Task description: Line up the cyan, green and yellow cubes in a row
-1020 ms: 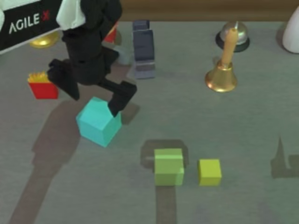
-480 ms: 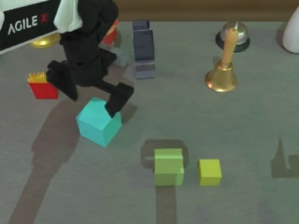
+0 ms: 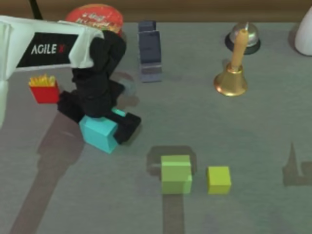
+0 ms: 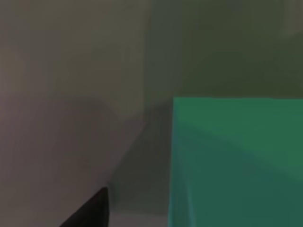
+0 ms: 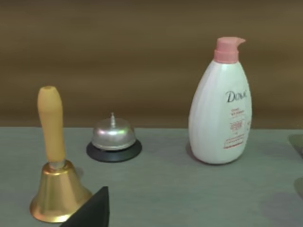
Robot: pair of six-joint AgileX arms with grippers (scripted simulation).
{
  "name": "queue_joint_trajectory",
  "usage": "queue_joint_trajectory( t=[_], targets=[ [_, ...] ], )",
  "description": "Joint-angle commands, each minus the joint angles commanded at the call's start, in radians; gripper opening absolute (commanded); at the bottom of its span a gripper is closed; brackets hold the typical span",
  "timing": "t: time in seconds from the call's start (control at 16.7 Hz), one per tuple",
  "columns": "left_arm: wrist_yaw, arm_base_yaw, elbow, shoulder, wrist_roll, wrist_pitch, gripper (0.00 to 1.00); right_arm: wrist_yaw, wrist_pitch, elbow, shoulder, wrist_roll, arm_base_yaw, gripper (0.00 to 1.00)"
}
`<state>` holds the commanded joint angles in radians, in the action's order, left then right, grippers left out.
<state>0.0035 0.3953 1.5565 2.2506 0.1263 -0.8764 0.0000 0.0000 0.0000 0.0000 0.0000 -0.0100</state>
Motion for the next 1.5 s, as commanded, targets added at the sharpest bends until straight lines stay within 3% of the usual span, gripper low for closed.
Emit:
queue_joint_trajectory(
  t=[0.18, 0.96, 1.5],
  targets=[
    [0.0, 0.0, -0.001, 0.0, 0.0, 0.001, 1.0, 0.0, 0.0, 0.0, 0.0, 0.0, 0.0, 1.0],
    [0.0, 0.0, -0.001, 0.0, 0.0, 0.001, 0.02, 0.0, 0.0, 0.0, 0.0, 0.0, 0.0, 1.0],
    [0.001, 0.003, 0.0, -0.006, 0.001, 0.0, 0.0, 0.0, 0.0, 0.0, 0.0, 0.0, 0.0, 1.0]
  ],
)
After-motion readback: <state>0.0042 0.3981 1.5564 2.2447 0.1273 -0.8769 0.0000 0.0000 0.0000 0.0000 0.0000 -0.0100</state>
